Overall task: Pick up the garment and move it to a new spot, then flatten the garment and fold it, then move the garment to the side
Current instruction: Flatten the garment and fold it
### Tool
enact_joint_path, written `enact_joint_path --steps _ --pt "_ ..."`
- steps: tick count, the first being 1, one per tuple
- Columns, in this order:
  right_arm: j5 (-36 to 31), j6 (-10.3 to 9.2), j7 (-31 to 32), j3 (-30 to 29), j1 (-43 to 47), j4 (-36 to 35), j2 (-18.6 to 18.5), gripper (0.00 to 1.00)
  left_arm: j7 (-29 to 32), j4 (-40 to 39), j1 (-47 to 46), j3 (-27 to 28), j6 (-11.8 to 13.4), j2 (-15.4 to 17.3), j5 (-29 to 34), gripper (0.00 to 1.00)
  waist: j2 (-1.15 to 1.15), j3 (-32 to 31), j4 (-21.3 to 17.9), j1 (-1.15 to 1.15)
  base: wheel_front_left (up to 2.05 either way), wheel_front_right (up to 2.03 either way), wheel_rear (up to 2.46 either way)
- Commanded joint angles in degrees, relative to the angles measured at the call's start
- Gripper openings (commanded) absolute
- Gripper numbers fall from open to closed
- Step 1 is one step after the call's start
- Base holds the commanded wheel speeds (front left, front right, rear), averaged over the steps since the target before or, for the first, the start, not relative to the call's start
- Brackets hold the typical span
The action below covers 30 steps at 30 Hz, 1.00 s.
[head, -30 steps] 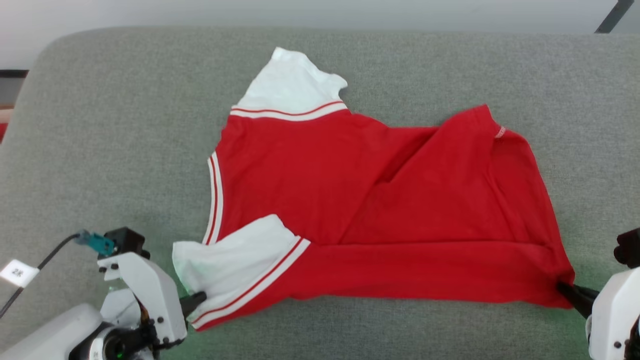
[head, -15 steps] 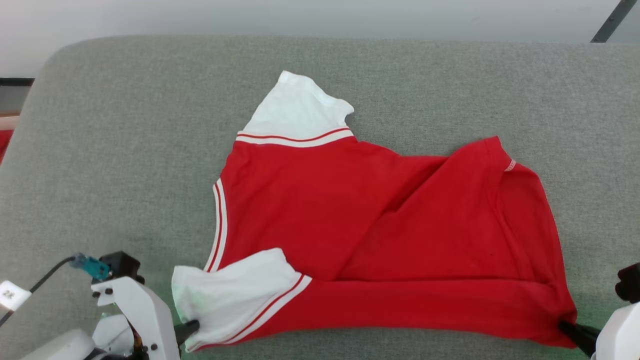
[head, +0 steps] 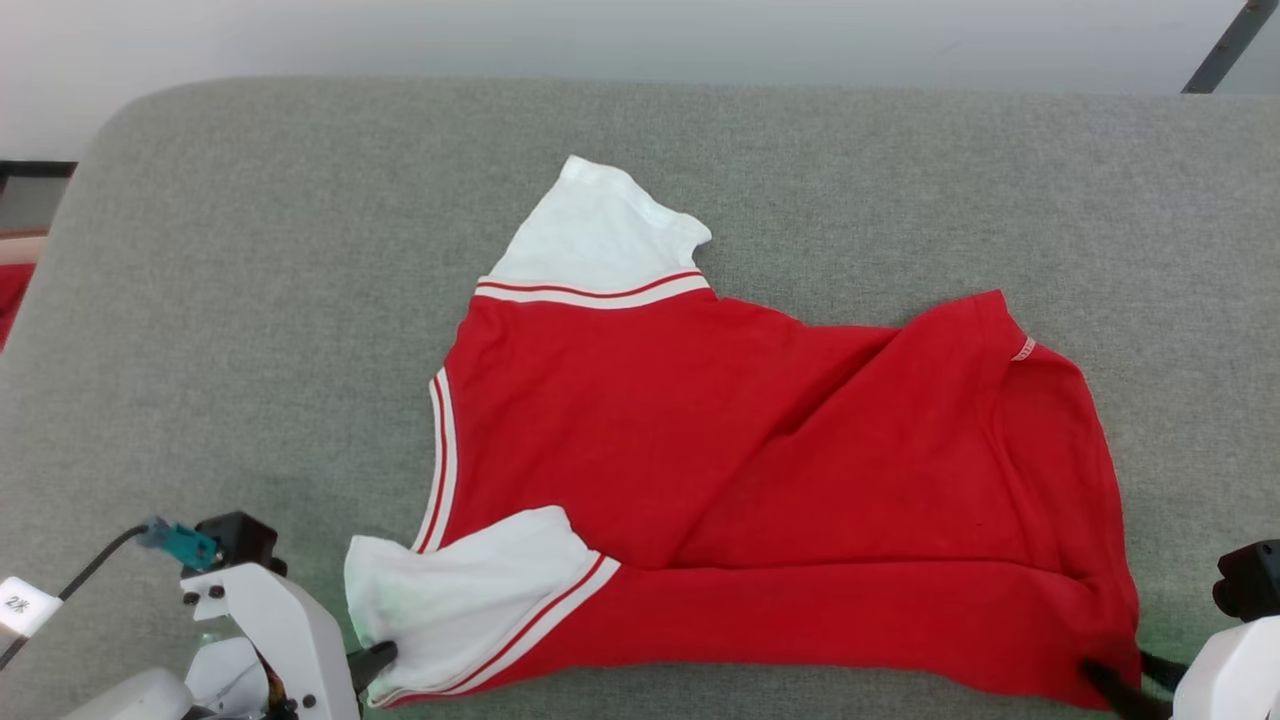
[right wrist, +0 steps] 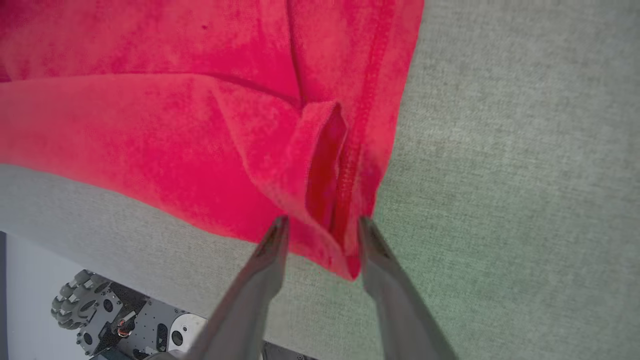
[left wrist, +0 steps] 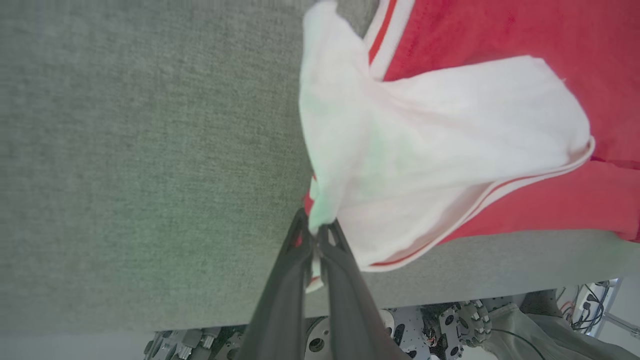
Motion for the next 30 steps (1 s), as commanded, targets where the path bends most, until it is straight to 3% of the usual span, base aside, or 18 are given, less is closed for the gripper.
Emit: enact_joint_path --steps 1,2,4,17,23,30 --pt "0.2 -0.06 -0.3 0.1 0.0 -0.1 0.3 1.0 -0.2 0.1 -0.1 0.0 -0.1 0.4 0.7 0.76 0.0 -0.3 0.0 0.0 0.0 0.0 0.0" --pt "0.1 -0.06 -0.3 0.0 -0.1 -0.1 0.3 1.0 -0.3 0.0 -0.2 0.1 -0.1 0.6 0.9 0.8 0.0 -0.4 0.0 0.0 0.0 0.0 0.0" --pt "0.4 -0.06 -0.8 -0.2 -0.2 -0.4 0.5 1.0 -0.4 -0.4 -0.4 0.3 -0.2 0.9 1.2 1.0 0.0 -0.7 0.0 0.0 0.0 0.0 0.0" --pt "0.1 -0.06 -5.5 -1.2 0.0 -4.9 1.4 1.0 -1.9 -5.1 -2.4 1.8 1.4 4.9 4.2 1.0 0.0 -1.5 -1.0 0.0 0.0 0.0 0.0" --pt "-2.9 -0.05 -18.3 1.5 -2.8 -7.9 -0.9 1.0 -5.1 -5.7 -6.7 4.1 -0.6 5.9 8.5 1.0 0.0 -1.3 -2.7 0.0 0.0 0.0 0.0" --pt "-7.6 -0.05 -36.0 5.2 -6.5 -6.5 -2.4 1.0 -7.4 -2.4 -14.2 5.4 -4.3 3.9 15.2 1.0 0.0 -0.9 -5.6 0.0 0.0 0.0 0.0"
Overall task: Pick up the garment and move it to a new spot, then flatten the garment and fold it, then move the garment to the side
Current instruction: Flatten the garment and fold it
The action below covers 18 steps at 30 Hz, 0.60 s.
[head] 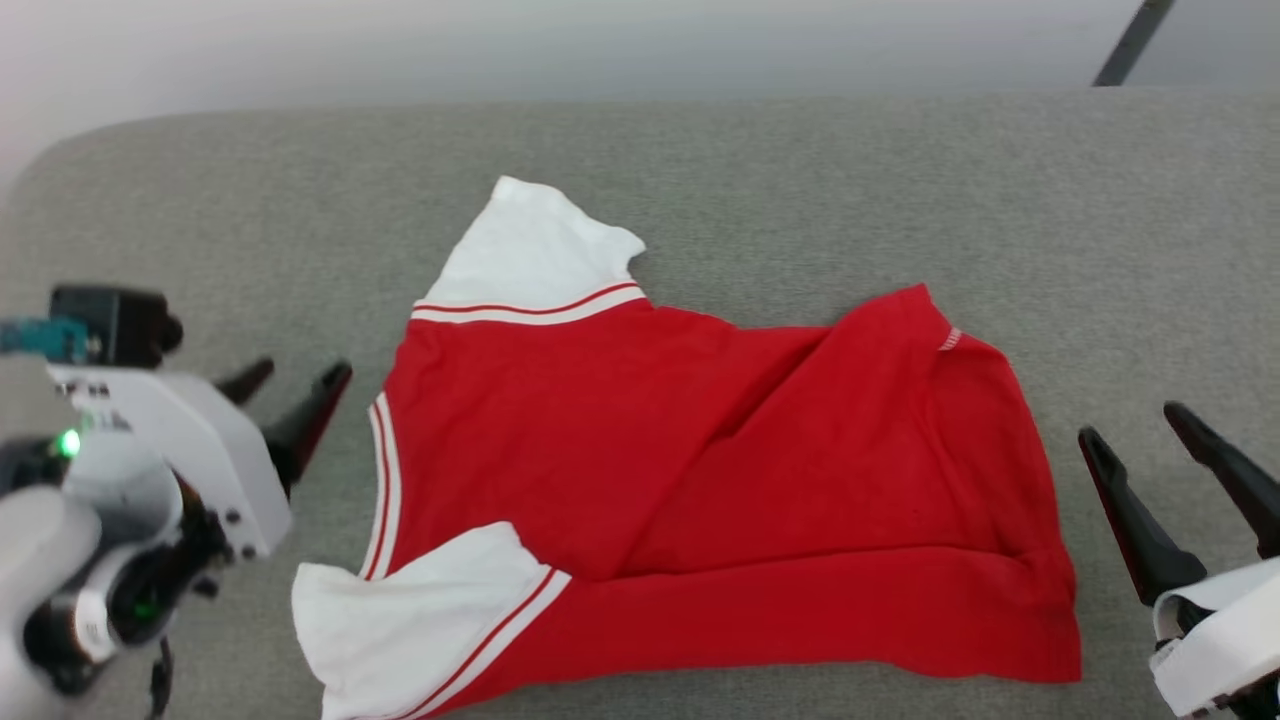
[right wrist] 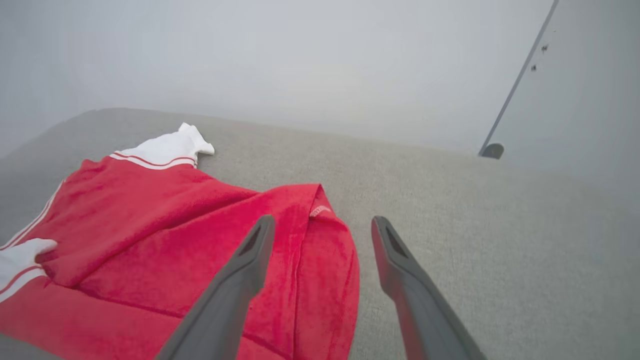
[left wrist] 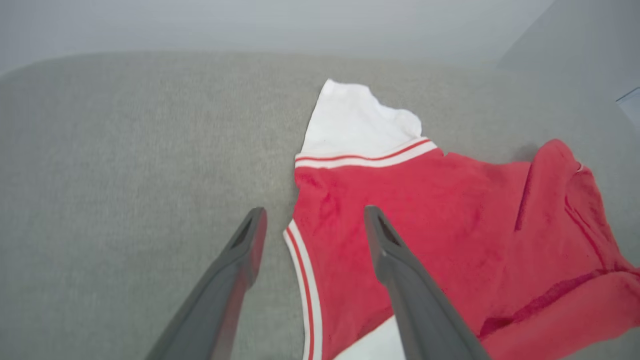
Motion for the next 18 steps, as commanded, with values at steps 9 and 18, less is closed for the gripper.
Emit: enact_joint_path --steps 9,18 --pt "-5.1 -0.05 -16.4 4.3 -4.1 3.2 1.0 1.0 1.5 11.1 -11.8 0.5 -6.6 -5.4 5.5 1.0 0.0 3.5 -5.4 0.0 0.0 0.0 0.0" --pt "-5.0 -0.05 -20.9 6.5 -6.0 5.4 2.3 1.0 5.8 22.6 -20.0 -0.5 -12.2 -8.7 7.4 1.0 0.0 7.7 -8.8 0.0 0.0 0.0 0.0"
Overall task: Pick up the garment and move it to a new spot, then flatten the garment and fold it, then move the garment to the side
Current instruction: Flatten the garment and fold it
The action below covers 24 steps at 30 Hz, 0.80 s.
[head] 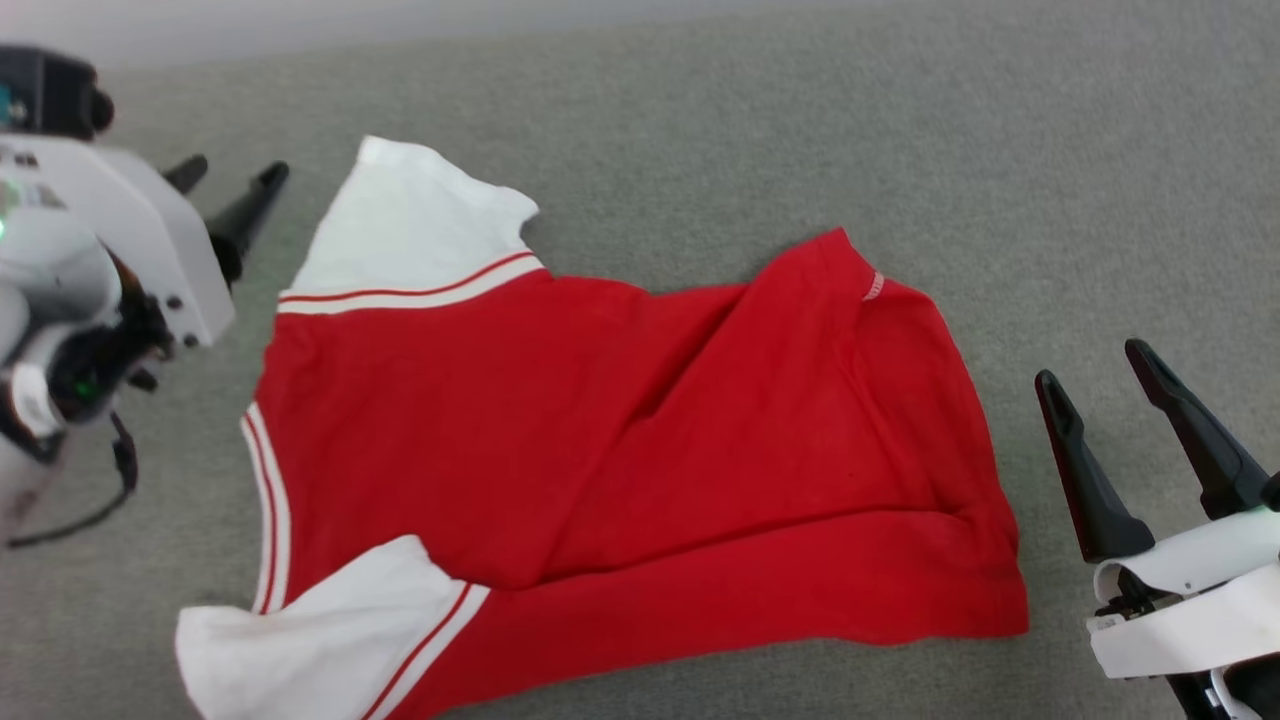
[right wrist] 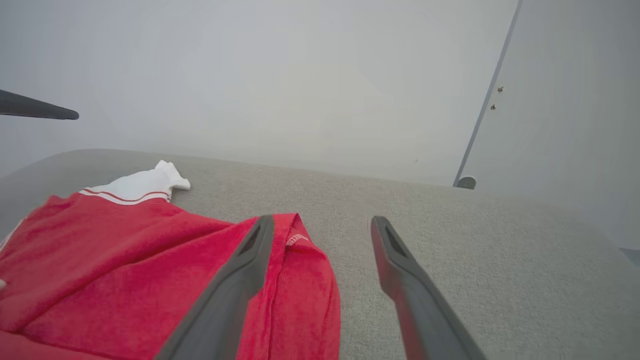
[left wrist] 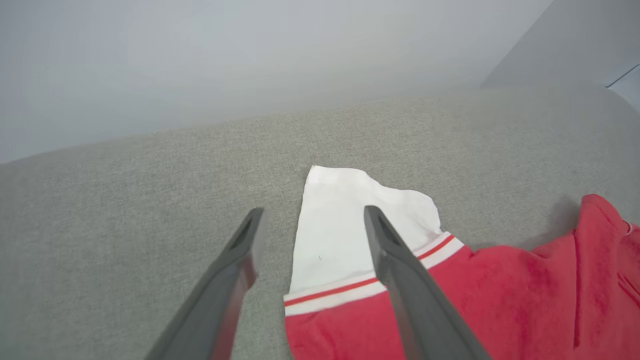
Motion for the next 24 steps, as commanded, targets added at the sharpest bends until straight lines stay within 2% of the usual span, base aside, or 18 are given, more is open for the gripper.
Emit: enact_joint_path --steps 1,10,16,24 --pt "0.1 -0.06 -0.4 0.1 -1.1 0.2 0.3 1.0 0.7 1.2 -1.3 -0.1 -0.6 -0.5 0.2 1.0 0.0 2.5 -2.2 0.0 0.0 0.0 0.0" --pt "0.5 -0.06 -2.4 1.9 -2.6 1.8 0.9 1.0 7.7 11.1 -10.0 -1.7 -4.0 -3.2 1.9 1.0 0.0 7.1 -5.1 0.0 0.0 0.0 0.0" --pt "1.4 -0.06 -3.6 3.0 -3.7 3.1 1.4 1.0 12.4 16.3 -14.0 -3.0 -4.9 -4.3 2.9 1.0 0.0 9.2 -6.5 0.0 0.0 0.0 0.0" --pt "2.2 -0.06 -4.8 3.9 -4.7 5.1 1.6 1.0 19.4 21.5 -17.6 -5.2 -4.7 -6.3 3.6 1.0 0.0 10.6 -7.4 0.0 0.0 0.0 0.0"
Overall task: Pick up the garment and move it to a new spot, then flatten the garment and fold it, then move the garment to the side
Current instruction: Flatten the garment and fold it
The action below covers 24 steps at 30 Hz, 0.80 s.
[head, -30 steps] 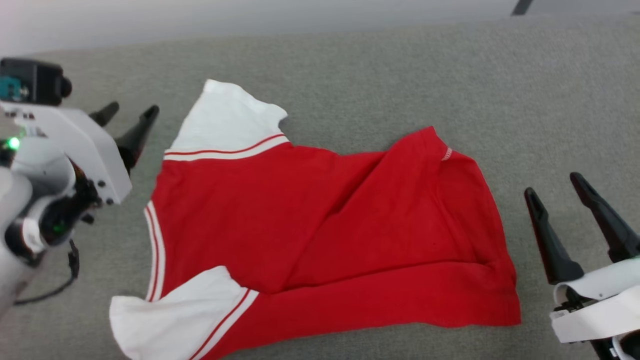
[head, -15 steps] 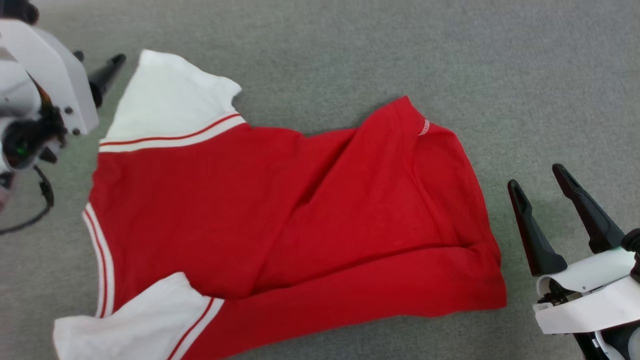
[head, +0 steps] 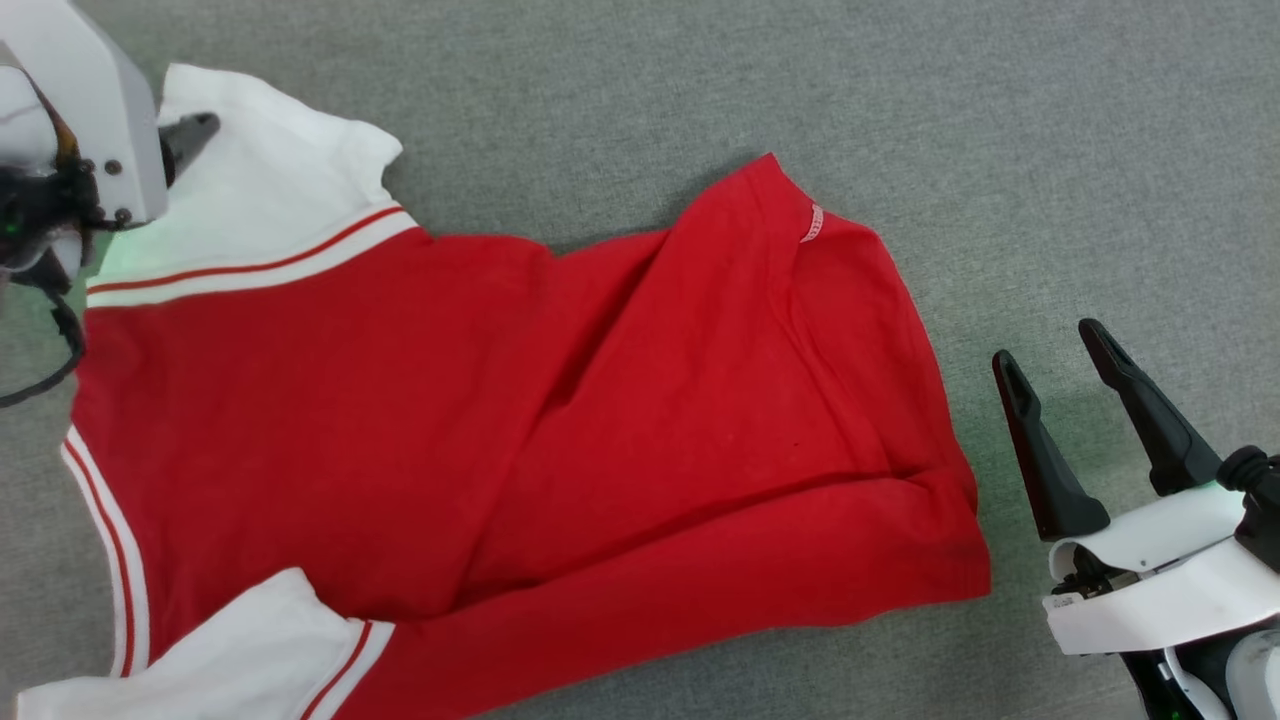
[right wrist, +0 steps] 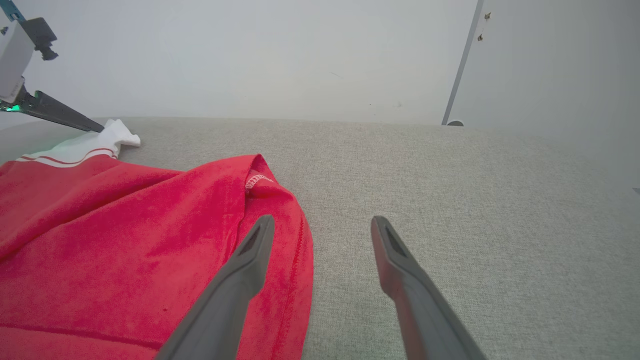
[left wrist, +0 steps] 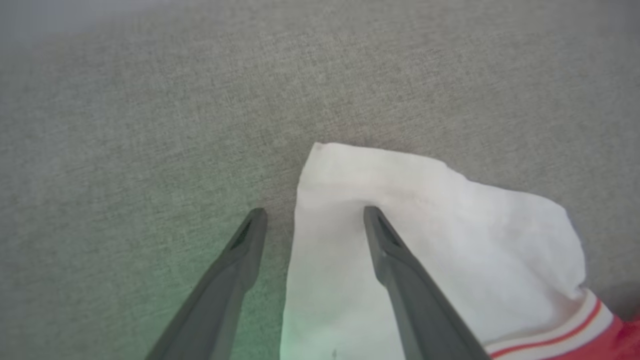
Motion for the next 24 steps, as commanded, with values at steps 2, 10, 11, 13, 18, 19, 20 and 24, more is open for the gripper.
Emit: enact_joint_path --steps 2,10,11,13,18,19,20,24 --pt "0.8 -0.06 -0.4 0.3 -0.7 0.5 0.2 1.0 1.6 1.1 -1.1 -0.6 0.3 -0.6 0.4 1.0 0.0 0.5 -0.4 0.0 0.0 0.0 0.0" --pt "1.2 -0.06 -0.1 0.9 -1.9 1.2 0.6 1.0 4.2 4.7 -2.8 -1.9 0.8 -3.0 1.0 1.0 0.0 1.5 -1.0 0.0 0.0 0.0 0.0" --pt "1.2 -0.06 -0.1 0.9 -2.0 1.3 0.6 1.0 4.6 5.2 -2.8 -2.0 0.8 -3.5 0.9 0.99 0.0 1.6 -1.0 0.0 0.0 0.0 0.0" --pt "1.4 -0.06 0.3 0.7 -2.1 1.5 0.8 1.0 5.2 6.2 -2.8 -2.1 0.9 -4.2 0.5 0.48 0.0 1.7 -1.1 0.0 0.0 0.0 0.0" --pt "2.0 -0.06 1.0 0.7 -2.5 1.7 1.0 1.0 6.5 8.1 -3.1 -1.9 0.8 -5.8 -0.3 0.0 0.0 1.7 -1.0 0.0 0.0 0.0 0.0" --pt "2.4 -0.06 1.4 0.8 -2.6 1.6 1.0 1.0 6.5 8.2 -3.3 -1.9 0.6 -5.9 -0.4 0.0 0.0 1.6 -0.9 0.0 0.0 0.0 0.0" --pt "2.9 -0.06 1.9 0.8 -2.7 1.5 1.2 1.0 6.5 8.3 -3.4 -1.9 0.4 -6.1 -0.5 0.0 0.0 1.5 -0.8 0.0 0.0 0.0 0.0" --pt "4.6 -0.06 5.0 1.4 -3.8 0.9 0.6 1.0 6.1 8.9 -3.7 -1.8 -0.3 -6.8 -0.7 0.0 0.0 0.8 0.1 0.0 0.0 0.0 0.0"
